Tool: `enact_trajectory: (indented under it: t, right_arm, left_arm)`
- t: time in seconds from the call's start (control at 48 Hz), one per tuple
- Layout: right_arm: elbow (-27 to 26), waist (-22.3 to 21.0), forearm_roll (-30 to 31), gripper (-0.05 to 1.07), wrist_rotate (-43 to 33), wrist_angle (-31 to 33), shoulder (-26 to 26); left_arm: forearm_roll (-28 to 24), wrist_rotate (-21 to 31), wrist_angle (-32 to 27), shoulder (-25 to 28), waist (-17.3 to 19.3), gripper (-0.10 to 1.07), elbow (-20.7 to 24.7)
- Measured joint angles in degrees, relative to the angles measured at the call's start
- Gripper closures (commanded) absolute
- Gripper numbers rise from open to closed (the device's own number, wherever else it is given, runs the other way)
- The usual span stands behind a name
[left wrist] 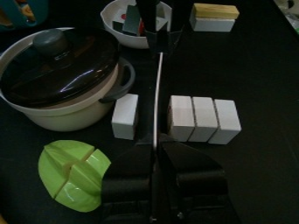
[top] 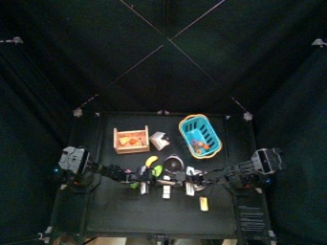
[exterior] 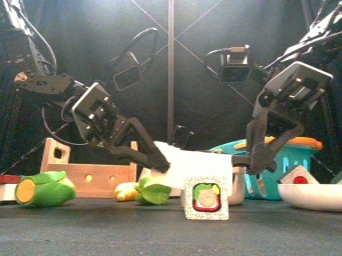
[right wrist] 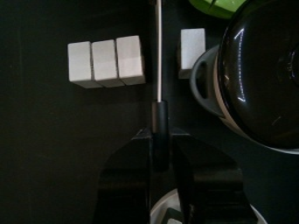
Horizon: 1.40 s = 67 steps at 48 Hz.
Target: Cut sushi piece
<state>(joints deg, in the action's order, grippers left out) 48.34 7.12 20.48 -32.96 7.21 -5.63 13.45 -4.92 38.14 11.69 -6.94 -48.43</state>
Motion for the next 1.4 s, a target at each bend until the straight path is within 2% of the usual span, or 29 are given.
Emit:
enact_trajectory:
  t: [0.229,0.25,0.396,0.625,1.396]
  right_arm:
    - [0.0,-0.26,2.46,0.55,0.09,2.2,-2.99]
    - [0.0,-0.18,2.72,0.55,0.0,2.46,-4.92]
    - [0.0,0.79,2.72,0.55,0.0,2.37,-5.71]
    - [-0.09,3.87,2.29,0.55,0.0,2.11,-5.54]
    - [-0.26,3.96,2.11,0.55,0.0,1.85,-3.69]
  left_arm:
    - [-0.35,0.0,0.09,-1.49,0.0,0.55,-0.09]
    - [-0.88,0.0,0.0,-2.64,0.0,0.55,-0.09]
    - [-2.64,0.0,0.0,-2.64,-1.23,0.55,-0.09]
    - [-3.52,0.0,0.0,-1.41,-4.31,0.55,0.62]
    - [-3.52,0.09,0.09,0.35,-4.48,0.55,0.62]
